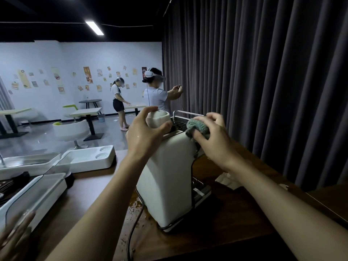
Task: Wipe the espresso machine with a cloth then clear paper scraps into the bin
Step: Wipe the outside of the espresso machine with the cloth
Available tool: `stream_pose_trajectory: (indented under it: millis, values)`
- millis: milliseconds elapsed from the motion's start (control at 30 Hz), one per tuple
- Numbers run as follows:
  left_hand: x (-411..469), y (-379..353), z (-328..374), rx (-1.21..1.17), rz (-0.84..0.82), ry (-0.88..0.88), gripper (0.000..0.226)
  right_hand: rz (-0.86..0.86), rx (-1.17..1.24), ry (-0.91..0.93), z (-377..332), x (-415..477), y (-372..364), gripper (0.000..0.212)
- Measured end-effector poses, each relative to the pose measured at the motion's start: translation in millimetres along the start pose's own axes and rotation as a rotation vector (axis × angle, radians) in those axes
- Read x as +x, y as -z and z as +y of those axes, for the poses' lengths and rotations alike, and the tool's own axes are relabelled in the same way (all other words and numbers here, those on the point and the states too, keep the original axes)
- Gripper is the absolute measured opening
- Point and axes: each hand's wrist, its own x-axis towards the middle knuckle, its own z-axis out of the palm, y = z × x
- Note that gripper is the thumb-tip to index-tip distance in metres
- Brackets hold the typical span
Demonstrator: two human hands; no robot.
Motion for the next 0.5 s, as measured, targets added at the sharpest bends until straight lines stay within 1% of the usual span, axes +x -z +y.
stream_pose_trajectory:
  millis: [67,200,300,367,433,500]
  values:
    - [2,2,-3,-0.053,0.006,0.006,0.049,0.03,0.044,-0.062,-2,12,4,0.033]
    - [4,2,-9,-0.071,0.006,-0.001,0.048,-0.013,0.203,-0.08,-8,25,12,0.021]
    - [7,4,-13,-0.105,-0.009,-0.003,0.045,0.004,0.326,-0.116,-10,24,16,0.021]
    - [9,7,-15,-0.15,-0.056,0.001,0.045,-0.002,0.315,-0.13,-16,24,18,0.02]
    - [13,11,-20,-0.198,-0.121,0.003,0.046,-0.02,0.242,-0.145,-22,22,18,0.019]
    - [17,20,-26,-0.297,-0.198,0.006,0.051,-0.021,0.193,-0.136,-29,13,19,0.018]
